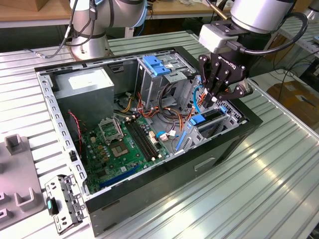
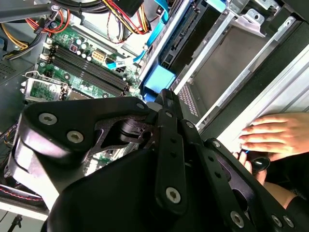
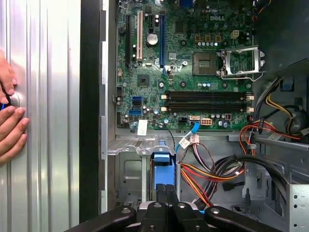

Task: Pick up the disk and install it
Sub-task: 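Insert the first disk wire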

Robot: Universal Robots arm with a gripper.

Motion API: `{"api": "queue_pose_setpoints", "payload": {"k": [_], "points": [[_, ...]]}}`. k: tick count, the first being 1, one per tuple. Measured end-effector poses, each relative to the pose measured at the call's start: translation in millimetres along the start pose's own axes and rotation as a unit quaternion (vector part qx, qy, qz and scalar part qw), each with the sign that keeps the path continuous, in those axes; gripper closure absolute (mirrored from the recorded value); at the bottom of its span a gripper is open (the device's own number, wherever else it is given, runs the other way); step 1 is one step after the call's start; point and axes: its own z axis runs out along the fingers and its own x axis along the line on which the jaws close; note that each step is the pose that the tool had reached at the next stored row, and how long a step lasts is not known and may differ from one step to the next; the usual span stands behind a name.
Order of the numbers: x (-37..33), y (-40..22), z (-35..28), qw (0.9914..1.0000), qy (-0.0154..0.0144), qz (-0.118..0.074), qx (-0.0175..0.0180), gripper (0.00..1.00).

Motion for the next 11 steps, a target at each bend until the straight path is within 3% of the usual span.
{"api": "queue_pose_setpoints", "payload": {"k": [7, 11], "points": [[-0.2, -4.5, -0.1, 0.99999, 0.0001, -0.005, 0.0001, 0.89], [-0.1, -5.3, -0.1, 0.99921, 0.0008, -0.040, 0.0011, 0.89]]}}
